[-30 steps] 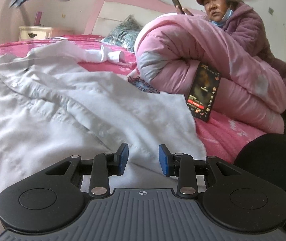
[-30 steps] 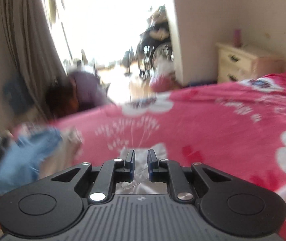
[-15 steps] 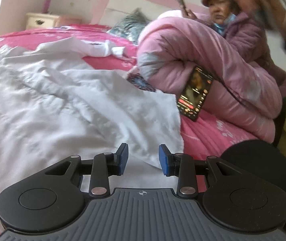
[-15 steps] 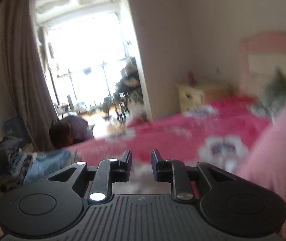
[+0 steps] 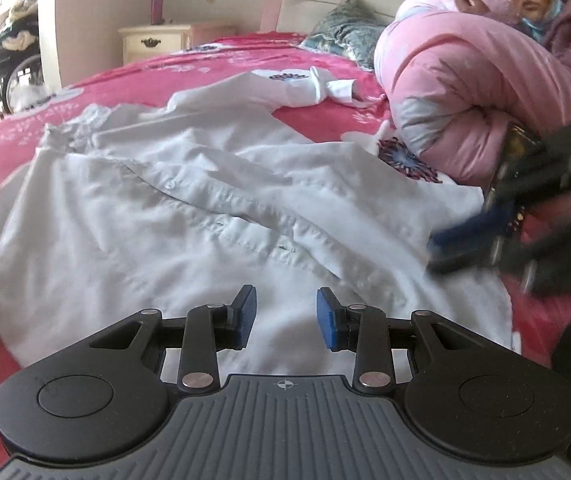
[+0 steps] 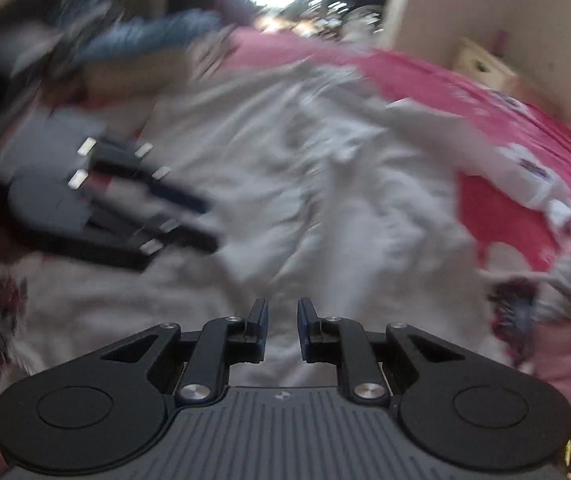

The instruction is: Fold clothes

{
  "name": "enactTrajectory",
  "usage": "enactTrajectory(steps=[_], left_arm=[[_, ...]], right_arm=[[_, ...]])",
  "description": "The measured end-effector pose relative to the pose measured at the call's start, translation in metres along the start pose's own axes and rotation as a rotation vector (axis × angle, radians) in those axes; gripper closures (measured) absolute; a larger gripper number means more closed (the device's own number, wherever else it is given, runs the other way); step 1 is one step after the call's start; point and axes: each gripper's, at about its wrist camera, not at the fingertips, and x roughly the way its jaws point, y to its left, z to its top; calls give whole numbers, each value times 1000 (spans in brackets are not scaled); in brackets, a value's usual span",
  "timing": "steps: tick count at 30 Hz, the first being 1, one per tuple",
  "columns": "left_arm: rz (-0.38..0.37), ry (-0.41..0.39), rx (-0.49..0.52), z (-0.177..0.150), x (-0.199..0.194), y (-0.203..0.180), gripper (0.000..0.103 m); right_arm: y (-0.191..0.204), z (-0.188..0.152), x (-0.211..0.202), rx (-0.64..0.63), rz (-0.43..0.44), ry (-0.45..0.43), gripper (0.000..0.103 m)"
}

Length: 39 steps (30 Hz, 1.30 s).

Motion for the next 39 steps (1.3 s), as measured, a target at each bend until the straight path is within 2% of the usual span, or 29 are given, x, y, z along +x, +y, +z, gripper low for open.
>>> enactTrajectory(steps=[3, 6, 8, 9, 11, 17, 20, 23, 28, 32, 37, 39], left_arm=[[-23, 4, -12, 3, 16, 4, 70], [-27, 21, -22, 3, 29, 8, 70], [-42, 34, -40, 0, 34, 10, 70], [-45, 35, -38, -1, 35, 10, 70], [-48, 32, -26, -5, 35, 11, 70], [-50, 19, -44, 0, 32, 18, 70], [-34, 10, -38, 6, 33, 19, 70], [-13, -5, 8, 13, 36, 15, 70], [-4, -10, 17, 27, 51, 13, 70], [7, -1, 13, 31, 63, 14, 70], [52, -20, -73, 39, 64, 32, 70], [60, -34, -115, 42, 59, 41, 70]], right_arm=[[14, 1, 24, -30, -17, 41, 85], [27, -11, 43, -70, -55, 102, 85], [29, -14, 45, -59, -71, 103, 85], [30, -16, 45, -51, -78, 99, 91], [22, -14, 40, 34, -69, 84, 102], [-23, -18, 6, 432, -45, -56, 103], [-38, -31, -6, 609, 45, -129, 103], [-52, -41, -17, 733, 111, -197, 103], [-69, -52, -29, 841, 121, -237, 103], [-72, -55, -31, 849, 156, -246, 103], [-57, -44, -20, 704, 206, -151, 102], [-51, -39, -15, 657, 209, -109, 95]])
